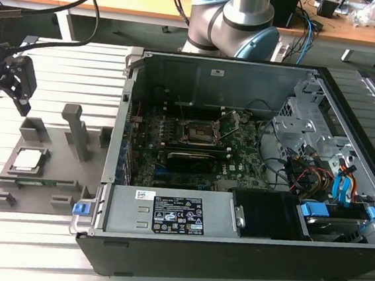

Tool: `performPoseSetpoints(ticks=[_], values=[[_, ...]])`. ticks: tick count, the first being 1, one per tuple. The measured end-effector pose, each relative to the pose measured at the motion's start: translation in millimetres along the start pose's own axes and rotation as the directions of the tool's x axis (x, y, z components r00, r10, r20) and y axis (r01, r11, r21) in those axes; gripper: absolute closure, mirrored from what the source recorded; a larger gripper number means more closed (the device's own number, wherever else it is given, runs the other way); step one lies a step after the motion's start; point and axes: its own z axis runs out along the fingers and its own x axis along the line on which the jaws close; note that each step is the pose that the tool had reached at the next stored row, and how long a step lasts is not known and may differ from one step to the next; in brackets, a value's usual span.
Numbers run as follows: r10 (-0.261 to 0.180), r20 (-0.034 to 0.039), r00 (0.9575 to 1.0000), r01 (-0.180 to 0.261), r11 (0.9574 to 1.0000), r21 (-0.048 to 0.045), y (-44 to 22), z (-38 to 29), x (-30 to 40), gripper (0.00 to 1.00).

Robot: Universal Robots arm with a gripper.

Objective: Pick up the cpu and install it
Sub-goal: 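Pick up the cpu and move it towards the insertion slot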

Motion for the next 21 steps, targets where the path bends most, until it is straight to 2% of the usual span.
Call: performPoseSetpoints(ticks=[11, 21], values=[[0.0, 0.0003, 1.0, 0.0, 1.0, -0.0001, -0.1, 5.5, -1.6, 0.32], [0.0, 0.0002, 1.0, 0.0, 1.0, -0.0001, 0.0, 14.9, -1.3, 0.32]])
